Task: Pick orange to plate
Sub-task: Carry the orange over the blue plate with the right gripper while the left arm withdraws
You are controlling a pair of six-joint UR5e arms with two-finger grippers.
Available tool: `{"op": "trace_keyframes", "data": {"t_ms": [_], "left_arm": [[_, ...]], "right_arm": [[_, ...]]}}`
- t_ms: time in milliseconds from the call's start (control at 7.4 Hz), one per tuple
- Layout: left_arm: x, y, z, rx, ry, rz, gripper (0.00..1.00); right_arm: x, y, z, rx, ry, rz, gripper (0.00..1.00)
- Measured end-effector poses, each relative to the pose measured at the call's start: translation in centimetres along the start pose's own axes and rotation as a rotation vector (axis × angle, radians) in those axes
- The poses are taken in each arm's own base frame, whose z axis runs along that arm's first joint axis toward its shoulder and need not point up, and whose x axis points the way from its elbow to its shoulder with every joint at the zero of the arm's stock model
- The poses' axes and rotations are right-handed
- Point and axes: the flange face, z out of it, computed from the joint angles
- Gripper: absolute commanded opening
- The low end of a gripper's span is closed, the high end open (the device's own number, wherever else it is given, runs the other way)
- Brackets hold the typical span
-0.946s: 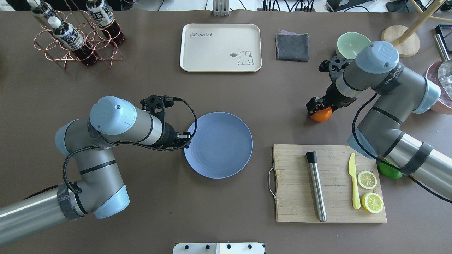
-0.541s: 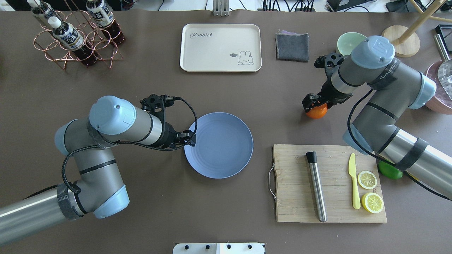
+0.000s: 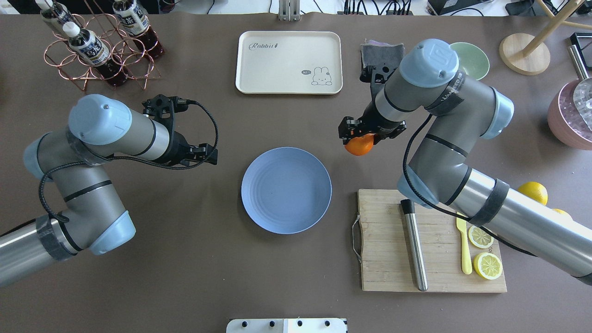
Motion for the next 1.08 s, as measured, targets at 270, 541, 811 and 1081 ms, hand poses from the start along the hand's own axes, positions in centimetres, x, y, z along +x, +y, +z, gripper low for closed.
{"op": "trace_keyframes", "data": {"t_ms": [270,541,811,1081], "left_arm": [[-5.6,-3.2,-2.5,-0.005,-0.025,0.042,0.8],[-8.8,-5.3,-3.3,0.001,-0.051,0.059,0.8],[-10.2,-6.3,-3.7,0.009,-0.064,0.063,0.81],[-10.6,-6.5,-3.9,0.011,-0.067,0.063,0.82]], "right_arm": [[-8.3,4.6,2.3,0.028,-0.017,0.041,0.0],[-13.7,8.4,3.9,0.036,-0.009,0.048,0.0],[-16.2,9.8,5.5,0.043,0.01,0.048,0.0],[-16.5,9.7,6.1,0.048,0.026,0.051,0.65]]}}
